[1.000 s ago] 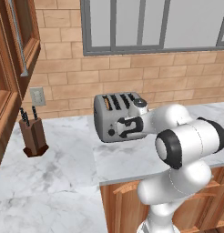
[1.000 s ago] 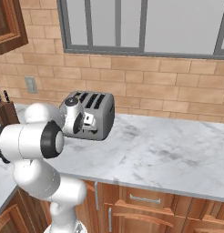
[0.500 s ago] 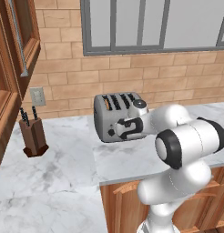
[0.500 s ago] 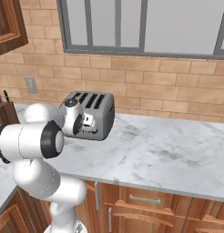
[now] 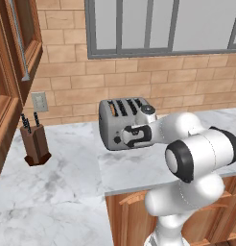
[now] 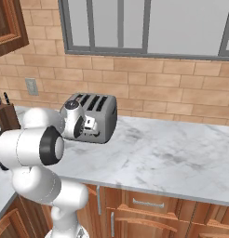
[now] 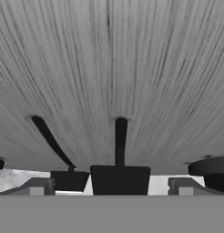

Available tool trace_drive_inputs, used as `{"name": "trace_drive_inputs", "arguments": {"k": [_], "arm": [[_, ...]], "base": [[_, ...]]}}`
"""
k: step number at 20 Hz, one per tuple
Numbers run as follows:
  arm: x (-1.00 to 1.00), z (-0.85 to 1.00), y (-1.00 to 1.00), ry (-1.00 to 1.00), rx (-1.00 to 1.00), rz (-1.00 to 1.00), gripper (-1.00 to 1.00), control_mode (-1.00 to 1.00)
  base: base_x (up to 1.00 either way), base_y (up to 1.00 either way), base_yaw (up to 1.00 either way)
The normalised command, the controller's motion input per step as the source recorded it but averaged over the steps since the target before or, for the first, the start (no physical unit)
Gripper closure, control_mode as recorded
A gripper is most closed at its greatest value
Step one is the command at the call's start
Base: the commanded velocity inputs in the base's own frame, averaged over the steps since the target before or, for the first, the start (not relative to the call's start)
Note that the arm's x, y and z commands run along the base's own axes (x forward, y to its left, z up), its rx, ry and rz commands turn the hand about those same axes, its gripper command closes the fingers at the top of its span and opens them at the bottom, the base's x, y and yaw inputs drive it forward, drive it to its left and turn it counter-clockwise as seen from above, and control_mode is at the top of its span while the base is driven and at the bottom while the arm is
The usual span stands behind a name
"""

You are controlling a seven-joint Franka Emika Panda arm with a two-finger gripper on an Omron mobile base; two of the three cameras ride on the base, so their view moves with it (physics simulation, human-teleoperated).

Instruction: Start the toaster. Once the lever pops up, take the bread to the plate on the dining counter.

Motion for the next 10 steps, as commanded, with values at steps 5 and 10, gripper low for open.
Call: {"name": "trace_drive_inputs", "arguments": {"k": [5,10], "arm": [[-0.04,0.12,0.0,0.0,0.0,0.0,-1.0,-1.0],[-0.12,0.39,0.0,0.0,0.0,0.0,-1.0,-1.0]], "base": [[0.0,0.0,0.0],[0.0,0.0,0.0]]}}
